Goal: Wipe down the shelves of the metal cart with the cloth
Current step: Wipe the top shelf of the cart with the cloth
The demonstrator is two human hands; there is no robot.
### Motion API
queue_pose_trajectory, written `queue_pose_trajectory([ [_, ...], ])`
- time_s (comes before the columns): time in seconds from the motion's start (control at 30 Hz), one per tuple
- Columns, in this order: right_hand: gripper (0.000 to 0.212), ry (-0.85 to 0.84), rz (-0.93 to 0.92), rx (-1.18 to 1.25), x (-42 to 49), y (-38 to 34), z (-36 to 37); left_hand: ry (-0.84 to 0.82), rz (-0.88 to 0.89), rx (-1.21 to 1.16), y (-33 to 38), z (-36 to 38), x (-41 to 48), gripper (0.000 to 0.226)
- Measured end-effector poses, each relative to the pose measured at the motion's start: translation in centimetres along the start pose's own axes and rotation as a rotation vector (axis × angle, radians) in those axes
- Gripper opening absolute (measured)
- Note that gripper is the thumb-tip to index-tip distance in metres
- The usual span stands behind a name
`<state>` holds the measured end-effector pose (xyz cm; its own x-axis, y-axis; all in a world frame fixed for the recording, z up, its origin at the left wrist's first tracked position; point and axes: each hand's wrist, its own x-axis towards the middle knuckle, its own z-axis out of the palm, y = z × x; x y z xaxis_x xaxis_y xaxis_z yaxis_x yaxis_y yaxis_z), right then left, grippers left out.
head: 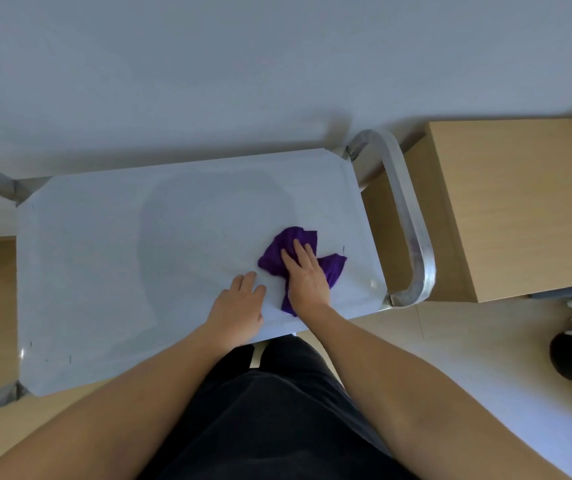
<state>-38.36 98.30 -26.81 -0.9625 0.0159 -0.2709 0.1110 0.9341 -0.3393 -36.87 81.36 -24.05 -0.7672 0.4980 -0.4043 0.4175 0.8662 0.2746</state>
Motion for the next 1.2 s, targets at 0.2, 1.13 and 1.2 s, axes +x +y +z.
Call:
queue_pose_trajectory([
  [0.2,0.058,-0.001,0.038,-0.089,5.3,8.1,-4.4,0.059,-0.096,-0.056,1.8,-0.6,2.8,0.066],
  [1.13,0.052,-0.079,-0.611,-0.126,12.3,5.6,-4.3,0.021,-0.470,-0.149,7.6,0.5,6.4,0.074],
  [1.2,0.049,-0.032,-0.450,-0.138,14.8,7.0,-5.8,0.037,-0.457,-0.169,7.7,0.6,6.2,0.073],
])
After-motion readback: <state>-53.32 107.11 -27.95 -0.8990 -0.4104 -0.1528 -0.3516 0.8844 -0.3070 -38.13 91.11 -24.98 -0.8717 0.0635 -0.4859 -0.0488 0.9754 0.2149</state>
